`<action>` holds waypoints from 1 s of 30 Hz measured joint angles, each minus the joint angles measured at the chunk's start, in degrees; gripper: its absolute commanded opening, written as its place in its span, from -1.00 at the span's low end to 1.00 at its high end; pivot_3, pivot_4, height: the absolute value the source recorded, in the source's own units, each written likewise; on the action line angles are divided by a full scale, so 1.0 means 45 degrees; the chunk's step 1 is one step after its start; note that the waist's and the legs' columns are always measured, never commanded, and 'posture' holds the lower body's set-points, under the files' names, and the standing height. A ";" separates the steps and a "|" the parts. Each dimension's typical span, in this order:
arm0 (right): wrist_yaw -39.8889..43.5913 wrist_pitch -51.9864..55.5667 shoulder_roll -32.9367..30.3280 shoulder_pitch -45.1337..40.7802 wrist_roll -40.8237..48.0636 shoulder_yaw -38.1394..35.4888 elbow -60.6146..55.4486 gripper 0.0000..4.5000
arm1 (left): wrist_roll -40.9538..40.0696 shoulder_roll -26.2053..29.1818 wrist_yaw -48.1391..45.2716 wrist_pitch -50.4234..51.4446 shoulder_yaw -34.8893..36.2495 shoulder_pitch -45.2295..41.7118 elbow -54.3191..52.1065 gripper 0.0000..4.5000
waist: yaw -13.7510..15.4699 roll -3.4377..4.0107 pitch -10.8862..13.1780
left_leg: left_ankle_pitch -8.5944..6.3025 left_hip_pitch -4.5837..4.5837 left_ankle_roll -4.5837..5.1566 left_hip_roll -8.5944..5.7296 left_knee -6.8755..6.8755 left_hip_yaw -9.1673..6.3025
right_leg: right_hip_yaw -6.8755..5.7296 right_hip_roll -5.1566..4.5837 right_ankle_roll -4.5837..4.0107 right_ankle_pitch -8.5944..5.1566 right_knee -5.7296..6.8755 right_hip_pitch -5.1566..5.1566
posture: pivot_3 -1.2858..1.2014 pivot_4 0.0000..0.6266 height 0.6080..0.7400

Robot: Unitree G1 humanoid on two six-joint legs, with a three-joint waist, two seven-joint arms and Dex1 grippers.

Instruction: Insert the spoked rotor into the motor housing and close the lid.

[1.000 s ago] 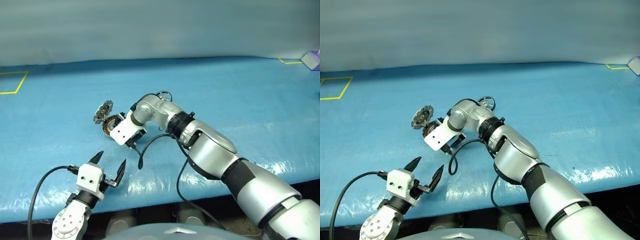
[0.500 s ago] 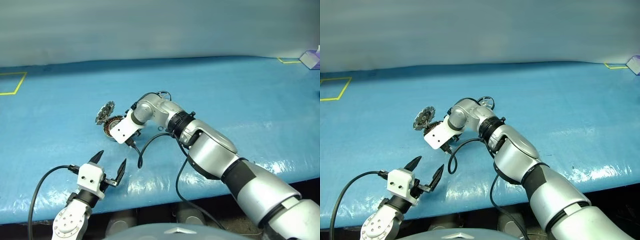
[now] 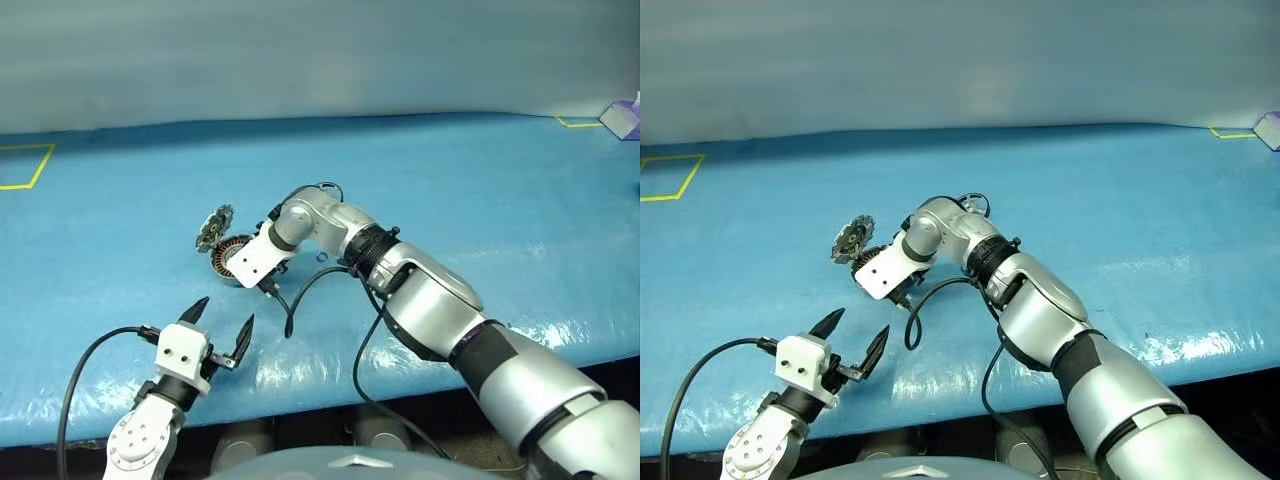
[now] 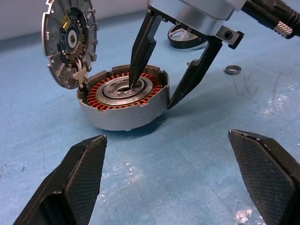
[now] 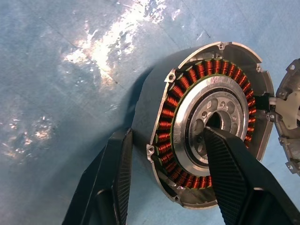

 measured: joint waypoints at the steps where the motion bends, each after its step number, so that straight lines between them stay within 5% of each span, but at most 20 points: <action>1: 0.0133 0.0148 -0.0320 0.0419 0.0077 -0.0045 -0.0669 -0.12 | -0.0007 0.0023 -0.0023 -0.0001 0.0076 -0.0057 0.0017 1.00 | 0.0014 0.0004 -0.0005 | 0.0000 0.0005 0.0000 -0.0002 0.0001 0.0003 | 0.0001 -0.0003 0.0004 0.0002 -0.0001 0.0005 | 0.03 -0.52 1.00; 9: 0.0562 0.3104 -0.2607 0.4619 0.0342 -0.0781 -0.7131 -0.12 | -0.0350 0.0330 -0.0402 -0.0357 0.0646 0.0029 0.0132 1.00 | 0.0305 0.0060 -0.0110 | -0.0011 0.0153 0.0010 -0.0012 -0.0009 0.0000 | -0.0005 -0.0055 0.0034 -0.0034 -0.0035 0.0186 | 0.03 -0.52 1.00; 15: 0.0542 0.5826 -0.3020 0.7038 0.0017 -0.0969 -1.0792 -0.12 | -0.1114 0.0702 -0.1147 -0.0564 0.0881 0.0303 0.0135 1.00 | 0.0298 0.0029 -0.0212 | -0.0014 0.0174 0.0005 -0.0003 -0.0007 -0.0003 | -0.0008 -0.0060 0.0036 -0.0043 -0.0028 0.0192 | 0.03 -0.52 1.00; 26: -0.0050 0.8251 -0.2854 0.8532 -0.0993 -0.0479 -1.3186 -0.12 | -0.1539 0.1635 -0.1971 -0.0252 0.1305 0.0249 0.0135 1.00 | 0.0251 -0.0018 -0.0255 | -0.0024 0.0181 -0.0008 0.0013 -0.0013 -0.0012 | -0.0020 -0.0075 0.0038 -0.0049 -0.0037 0.0169 | 0.03 -0.52 1.00; 30: -0.0011 0.8788 -0.2831 0.8728 -0.0961 -0.0363 -1.3529 0.47 | -0.1535 0.1646 -0.1970 -0.0092 0.1360 0.0108 0.0135 1.00 | 0.0254 -0.0022 -0.0249 | -0.0026 0.0177 -0.0009 0.0015 -0.0017 -0.0020 | -0.0026 -0.0077 0.0039 -0.0054 -0.0039 0.0165 | 0.03 -0.52 1.00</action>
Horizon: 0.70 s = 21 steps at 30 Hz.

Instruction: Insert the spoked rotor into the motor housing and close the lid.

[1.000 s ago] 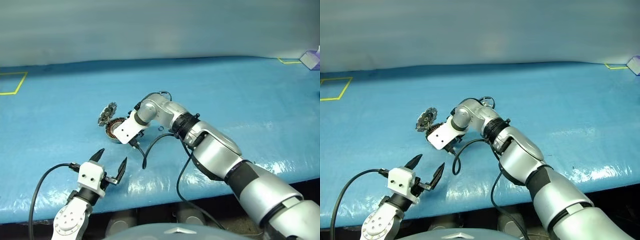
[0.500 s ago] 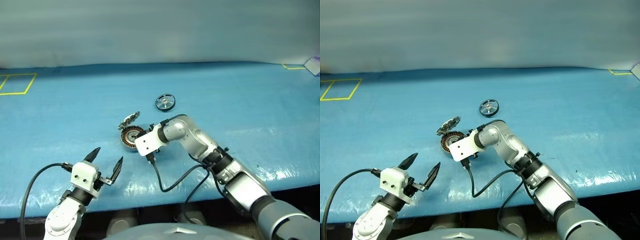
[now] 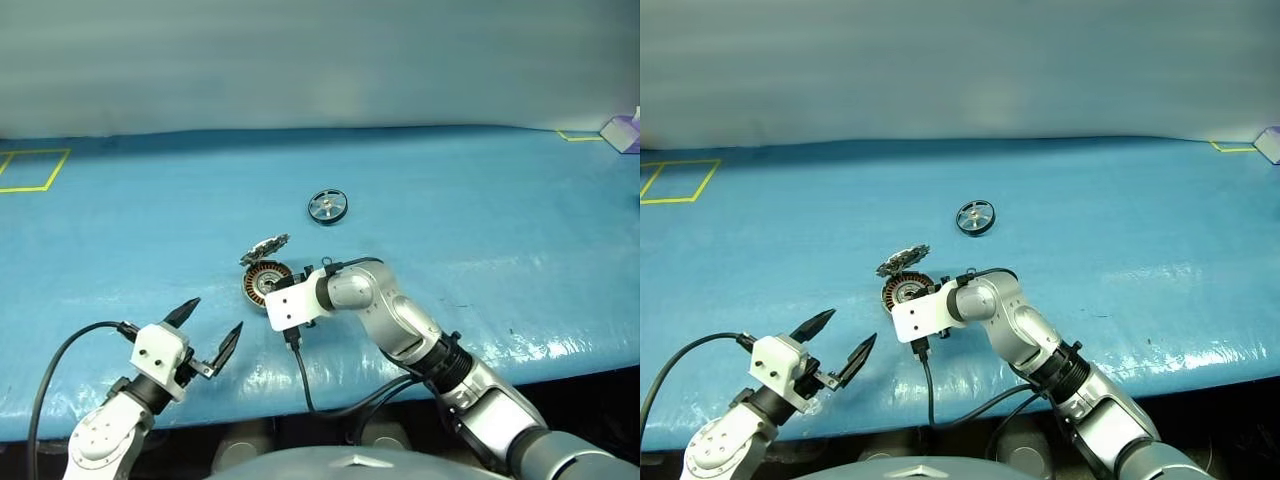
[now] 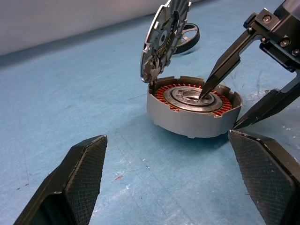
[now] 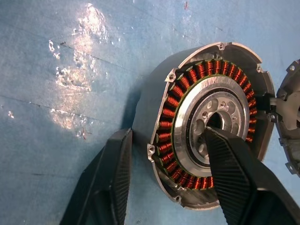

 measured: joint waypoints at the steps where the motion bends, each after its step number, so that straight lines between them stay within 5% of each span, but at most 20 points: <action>1: 0.0024 0.0151 0.0046 0.0048 0.0024 0.0105 -0.0101 0.63 | 0.0002 0.0000 -0.0008 0.0090 -0.0004 -0.0053 0.0000 1.00 | 0.0007 0.0004 0.0010 | 0.0000 -0.0005 0.0000 0.0000 0.0000 -0.0002 | -0.0002 -0.0003 0.0001 -0.0001 -0.0001 -0.0001 | 0.03 -0.52 1.00; 2: 0.0044 0.0314 0.0060 0.0078 0.0038 0.0163 -0.0152 0.77 | 0.0002 0.0000 -0.0024 0.0107 -0.0004 -0.0092 0.0000 1.00 | 0.0015 0.0003 0.0021 | 0.0000 -0.0008 0.0000 -0.0001 0.0000 -0.0006 | -0.0004 -0.0007 0.0003 -0.0001 -0.0001 -0.0005 | 0.03 -0.52 1.00; 10: 0.0559 0.3037 0.0372 0.0051 0.1181 -0.0714 -0.2445 0.77 | -0.0237 -0.0010 -0.0295 0.0193 -0.0053 -0.0401 0.0000 1.00 | 0.0006 -0.0009 0.0111 | -0.0001 -0.0087 -0.0002 0.0000 -0.0014 -0.0025 | -0.0012 0.0002 -0.0004 -0.0006 -0.0003 -0.0051 | 0.03 -0.52 1.00; 16: 0.0646 0.5896 0.0914 0.0727 0.4167 -0.3791 -0.4918 0.77 | -0.0489 0.0155 -0.0651 0.0462 -0.0265 -0.0461 -0.0004 1.00 | 0.0072 -0.0018 0.0118 | -0.0018 -0.0096 0.0000 -0.0001 -0.0021 -0.0047 | -0.0029 -0.0008 0.0005 -0.0041 -0.0011 -0.0047 | 0.03 -0.52 1.00; 21: -0.1102 0.6643 0.0603 0.2346 0.5525 -0.6118 -0.4326 0.77 | -0.0488 0.0371 -0.0915 0.0740 -0.0353 -0.0674 -0.0004 1.00 | 0.0109 -0.0004 0.0129 | -0.0025 -0.0114 -0.0002 -0.0005 -0.0021 -0.0032 | -0.0026 -0.0020 0.0011 -0.0044 -0.0016 -0.0063 | 0.03 -0.52 1.00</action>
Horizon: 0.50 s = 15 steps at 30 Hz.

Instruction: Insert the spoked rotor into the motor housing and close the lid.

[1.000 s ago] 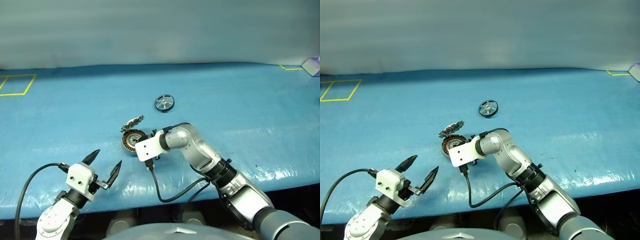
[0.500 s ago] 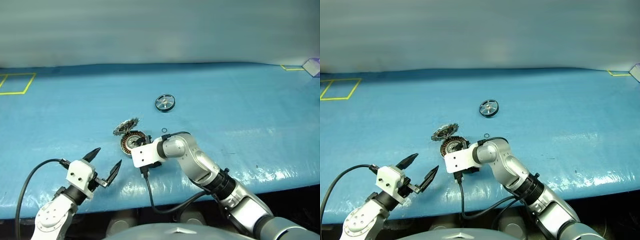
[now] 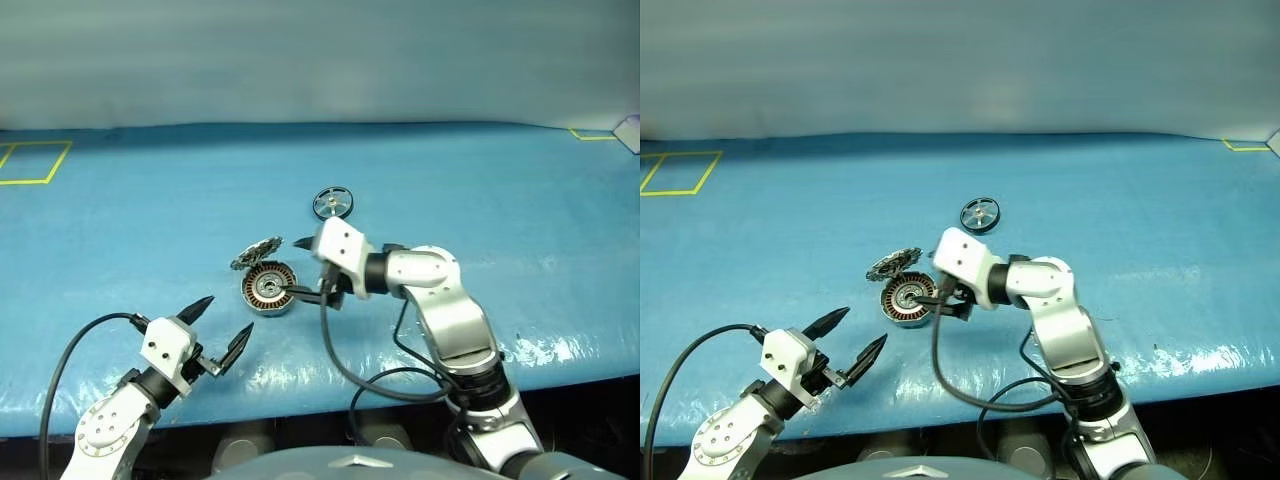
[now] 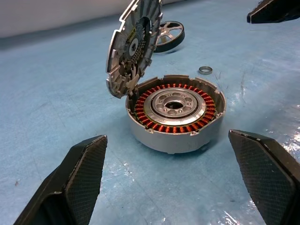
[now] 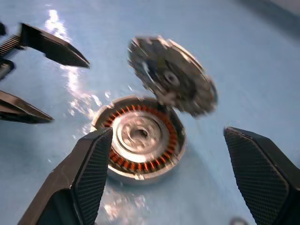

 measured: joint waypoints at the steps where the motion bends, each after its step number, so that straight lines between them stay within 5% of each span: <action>1: -0.0643 -0.0025 0.0218 0.0208 0.0029 -0.0268 0.0387 0.77 | -0.0010 0.0002 -0.0048 0.0026 -0.0055 -0.0069 0.0000 1.00 | -0.0028 0.0009 0.0006 | -0.0001 -0.0001 -0.0002 0.0004 0.0001 0.0008 | 0.0004 0.0008 0.0000 0.0000 0.0003 -0.0009 | 0.03 -0.52 1.00; 7: -0.4413 -0.1675 0.1711 0.0894 -0.0015 -0.0225 0.2793 0.77 | -0.0042 0.0013 -0.0321 0.0232 -0.0472 -0.0476 0.0003 1.00 | -0.0134 0.0034 0.0022 | 0.0000 -0.0006 -0.0004 -0.0002 -0.0035 0.0021 | 0.0003 0.0037 -0.0026 -0.0014 0.0011 -0.0038 | 0.03 -0.52 1.00; 15: -0.6244 -0.3358 0.2440 0.0941 0.0490 0.0255 0.4577 0.77 | 0.0190 -0.0149 -0.0231 0.0120 -0.0929 -0.0609 0.0319 1.00 | -0.0123 0.0034 0.0024 | -0.0003 -0.0011 0.0001 -0.0005 -0.0029 0.0020 | 0.0003 0.0025 -0.0021 -0.0013 -0.0001 -0.0030 | 0.03 -0.52 1.00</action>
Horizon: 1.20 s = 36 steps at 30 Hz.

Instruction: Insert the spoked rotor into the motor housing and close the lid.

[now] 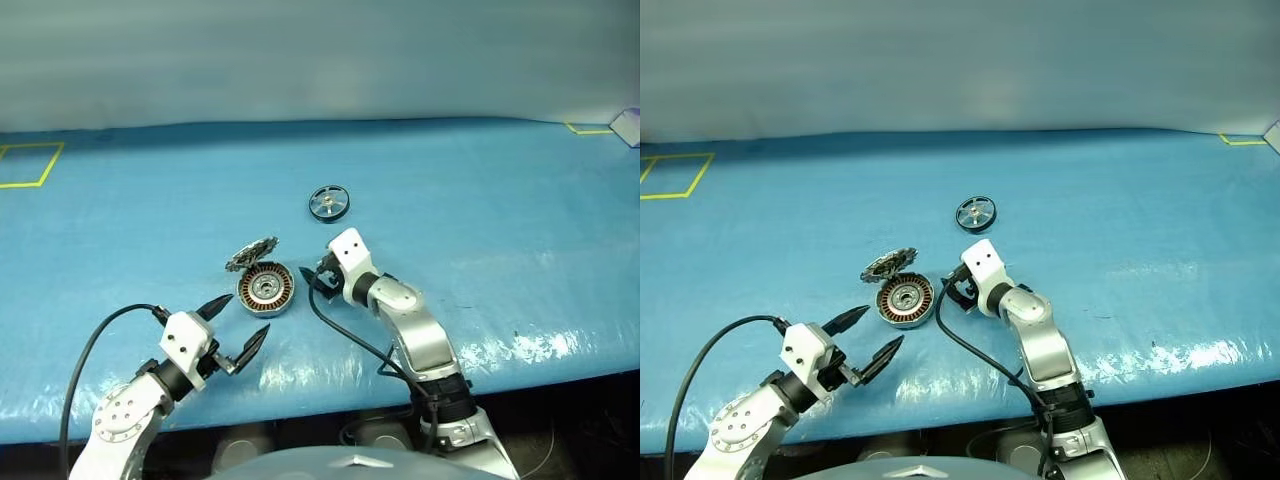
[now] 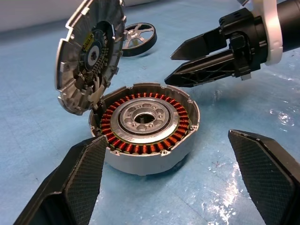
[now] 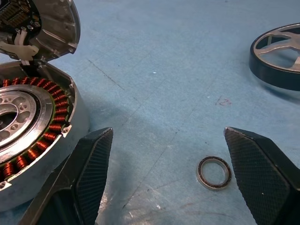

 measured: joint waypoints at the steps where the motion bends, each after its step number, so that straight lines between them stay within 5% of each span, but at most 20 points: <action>1: -0.0125 -0.0074 -0.0007 0.0000 0.0057 -0.0010 0.0183 0.77 | 0.0090 -0.0133 0.0120 -0.0128 -0.0002 0.0025 0.0044 1.00 | 0.0002 0.0000 0.0000 | 0.0000 0.0002 0.0000 0.0001 0.0001 -0.0001 | 0.0000 0.0000 0.0000 0.0000 0.0001 0.0003 | 0.03 -0.52 1.00; 12: -0.1010 -0.0762 -0.0302 -0.0019 0.0647 -0.0177 0.1109 0.77 | 0.0560 -0.0921 0.0478 -0.1210 -0.0443 0.0432 0.0898 1.00 | 0.0002 0.0000 0.0000 | 0.0000 0.0006 0.0001 0.0000 0.0001 -0.0002 | -0.0002 0.0006 -0.0002 -0.0002 0.0001 0.0007 | 0.03 -0.52 1.00; 23: -0.1373 -0.0746 -0.0455 -0.0023 0.0687 0.0290 0.1125 -0.70 | 0.0598 -0.1062 0.0549 -0.1329 -0.0495 0.0409 0.0955 1.00 | 0.0000 0.0000 -0.0001 | 0.0000 0.0032 0.0001 0.0004 0.0001 -0.0002 | 0.0000 0.0005 -0.0002 -0.0003 0.0003 0.0032 | 0.03 -0.52 1.00; 36: -0.0281 0.0674 -0.1718 0.0958 0.1308 0.1657 -0.3857 -0.70 | 0.0916 -0.1168 0.1028 -0.1404 -0.0512 0.0452 0.1342 1.00 | 0.0006 0.0008 0.0007 | -0.0005 0.0010 0.0004 0.0010 -0.0003 -0.0024 | -0.0007 -0.0007 0.0009 -0.0021 0.0001 0.0016 | 0.03 -0.52 1.00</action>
